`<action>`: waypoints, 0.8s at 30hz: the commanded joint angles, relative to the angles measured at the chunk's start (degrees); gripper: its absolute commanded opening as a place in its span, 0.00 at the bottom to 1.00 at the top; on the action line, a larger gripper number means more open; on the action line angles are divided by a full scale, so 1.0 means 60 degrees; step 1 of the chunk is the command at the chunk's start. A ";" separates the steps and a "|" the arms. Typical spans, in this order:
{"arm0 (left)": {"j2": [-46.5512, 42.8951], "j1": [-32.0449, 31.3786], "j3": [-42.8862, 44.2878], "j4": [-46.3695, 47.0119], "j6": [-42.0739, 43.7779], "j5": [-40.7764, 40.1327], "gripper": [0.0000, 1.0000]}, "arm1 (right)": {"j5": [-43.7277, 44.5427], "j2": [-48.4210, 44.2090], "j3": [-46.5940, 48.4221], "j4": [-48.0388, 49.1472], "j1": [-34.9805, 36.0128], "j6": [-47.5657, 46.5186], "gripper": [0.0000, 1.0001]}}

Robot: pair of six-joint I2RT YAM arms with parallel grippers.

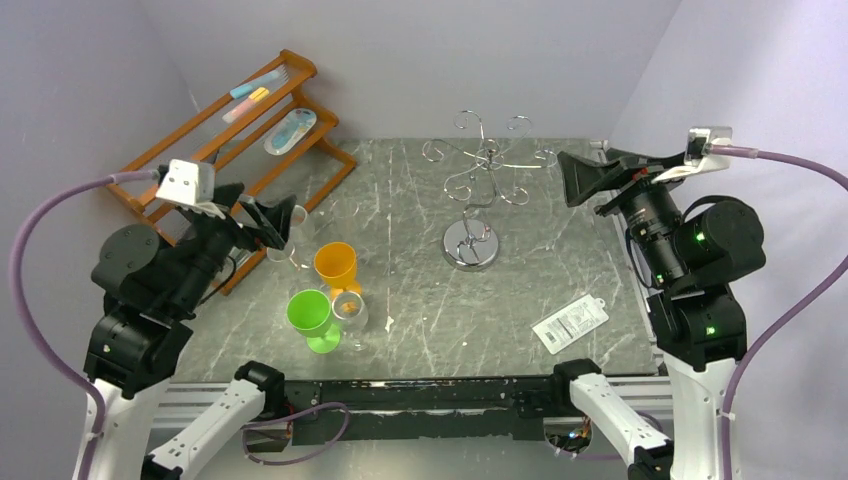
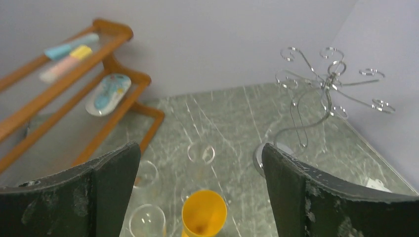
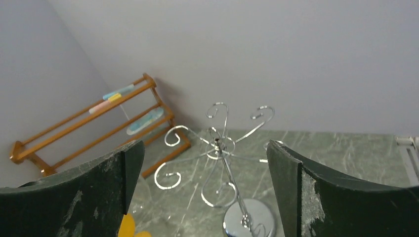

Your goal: Place the wine glass upside down on the wine glass rack

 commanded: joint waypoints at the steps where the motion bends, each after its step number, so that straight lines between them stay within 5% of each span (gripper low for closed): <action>1: -0.0612 0.0077 -0.0683 -0.0382 -0.0643 0.0530 0.97 | 0.0052 -0.0448 -0.0162 -0.0941 -0.0040 0.0140 1.00; 17: -0.1305 0.0077 -0.1500 -0.0856 -0.0930 0.1570 0.97 | -0.1882 -0.0714 -0.0300 -0.2607 -0.0039 0.1206 0.97; 21: -0.0760 0.0077 -0.0890 -0.1767 -0.0944 0.1022 0.97 | -0.3604 -0.0200 -0.0740 -0.1468 -0.0040 0.1556 0.88; 24: -0.0227 0.0079 -0.0772 -0.2296 -0.1357 0.0158 0.84 | -0.4871 0.0065 -0.1328 0.0323 -0.0040 0.2019 0.79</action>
